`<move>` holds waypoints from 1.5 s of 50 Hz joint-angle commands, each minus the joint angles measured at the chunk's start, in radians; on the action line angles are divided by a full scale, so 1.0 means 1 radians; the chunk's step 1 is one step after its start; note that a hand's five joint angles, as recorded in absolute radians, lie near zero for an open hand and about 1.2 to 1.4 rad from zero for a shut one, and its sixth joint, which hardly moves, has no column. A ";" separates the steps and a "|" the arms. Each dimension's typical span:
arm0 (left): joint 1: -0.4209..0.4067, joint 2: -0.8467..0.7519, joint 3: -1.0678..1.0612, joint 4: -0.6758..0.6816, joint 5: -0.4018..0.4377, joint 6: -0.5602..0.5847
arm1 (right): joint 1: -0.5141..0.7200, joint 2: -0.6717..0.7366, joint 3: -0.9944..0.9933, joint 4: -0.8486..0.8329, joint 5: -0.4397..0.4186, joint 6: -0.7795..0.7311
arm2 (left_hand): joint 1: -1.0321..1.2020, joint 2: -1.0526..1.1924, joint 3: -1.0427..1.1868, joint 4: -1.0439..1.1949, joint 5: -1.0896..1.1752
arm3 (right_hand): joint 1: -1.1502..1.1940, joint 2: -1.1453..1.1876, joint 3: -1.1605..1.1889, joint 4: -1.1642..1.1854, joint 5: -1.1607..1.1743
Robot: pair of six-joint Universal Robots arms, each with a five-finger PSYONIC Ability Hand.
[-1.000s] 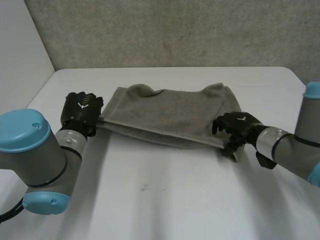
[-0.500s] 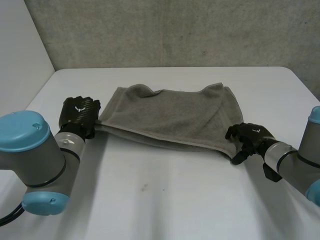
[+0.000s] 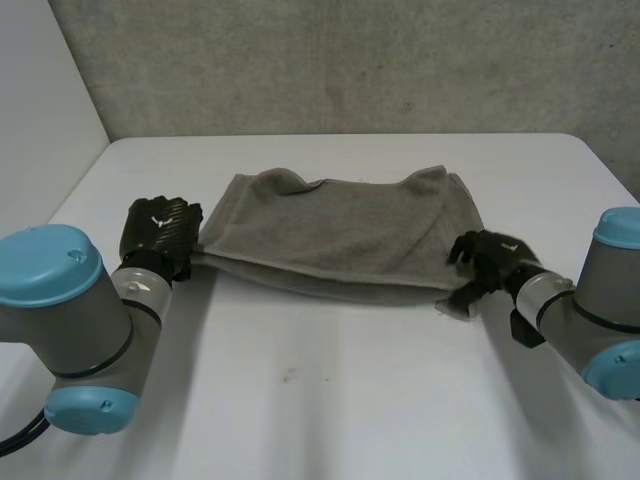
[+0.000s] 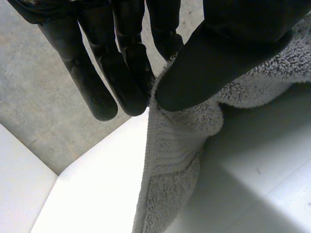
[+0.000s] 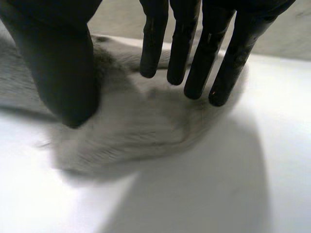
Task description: Fold the towel.
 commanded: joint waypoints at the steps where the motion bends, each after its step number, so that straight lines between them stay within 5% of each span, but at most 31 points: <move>1: 0.003 0.001 -0.002 -0.008 0.000 0.001 | -0.014 -0.046 -0.014 -0.041 0.143 -0.056 | 0.195 0.178 0.179 0.179 0.179 | 0.587 0.496 0.495 0.495 0.519; 4: 0.003 0.004 -0.009 -0.026 0.000 0.003 | -0.016 -0.095 0.000 -0.038 0.115 -0.124 | 0.195 0.178 0.179 0.179 0.179 | 0.854 0.764 0.762 0.762 0.787; 10: -0.007 0.016 -0.017 -0.116 0.001 0.008 | -0.022 -0.151 0.029 0.052 -0.006 -0.296 | 0.195 0.178 0.179 0.179 0.179 | 0.855 0.764 0.763 0.763 0.787; 14: -0.012 0.032 -0.026 -0.204 -0.002 0.012 | -0.031 -0.224 0.041 0.263 -0.096 -0.521 | 0.195 0.178 0.179 0.179 0.179 | 0.855 0.764 0.763 0.763 0.787; 24: -0.018 0.196 -0.078 -0.593 -0.023 0.018 | -0.080 -0.324 0.058 0.721 -0.084 -0.881 | 0.195 0.178 0.179 0.179 0.179 | 0.855 0.764 0.763 0.763 0.787; 31: -0.020 0.233 -0.097 -0.686 -0.019 0.067 | -0.079 -0.393 0.127 0.858 -0.043 -1.084 | 0.195 0.178 0.179 0.179 0.179 | 0.855 0.764 0.763 0.763 0.787; 37: -0.018 0.100 -0.033 -0.675 -0.022 0.191 | -0.065 -0.327 0.107 0.846 0.028 -1.132 | 0.195 0.178 0.179 0.179 0.179 | 0.855 0.764 0.763 0.763 0.787; 43: -0.018 -0.054 0.147 -0.659 -0.025 0.242 | 0.018 -0.171 -0.115 0.732 0.158 -1.124 | 0.195 0.178 0.179 0.179 0.179 | 0.855 0.764 0.763 0.763 0.787; 50: -0.021 -0.221 0.677 -0.635 -0.019 0.264 | 0.078 -0.076 -0.520 0.580 0.247 -1.100 | 0.195 0.178 0.179 0.179 0.179 | 0.855 0.764 0.763 0.763 0.787; 52: -0.021 -0.230 0.807 -0.597 -0.010 0.258 | 0.093 -0.073 -0.722 0.400 0.244 -1.055 | 0.195 0.178 0.179 0.179 0.179 | 0.855 0.764 0.763 0.763 0.787; 58: -0.009 -0.218 1.128 -0.286 0.038 0.247 | 0.115 -0.158 -0.769 0.006 0.224 -0.954 | 0.195 0.178 0.179 0.179 0.179 | 0.855 0.764 0.763 0.763 0.787; 60: -0.009 -0.218 1.144 -0.212 0.040 0.235 | 0.112 -0.244 -0.676 -0.145 0.178 -0.923 | 0.195 0.178 0.179 0.179 0.179 | 0.855 0.764 0.763 0.763 0.787; 64: -0.004 -0.197 1.111 -0.094 0.041 0.154 | 0.108 -0.270 -0.603 -0.144 0.143 -0.915 | 0.195 0.178 0.179 0.179 0.179 | 0.855 0.764 0.763 0.763 0.787; 75: 0.025 -0.172 0.691 -0.106 0.072 0.098 | 0.111 -0.224 -0.407 0.088 0.131 -0.912 | 0.195 0.178 0.179 0.179 0.179 | 0.855 0.764 0.763 0.763 0.787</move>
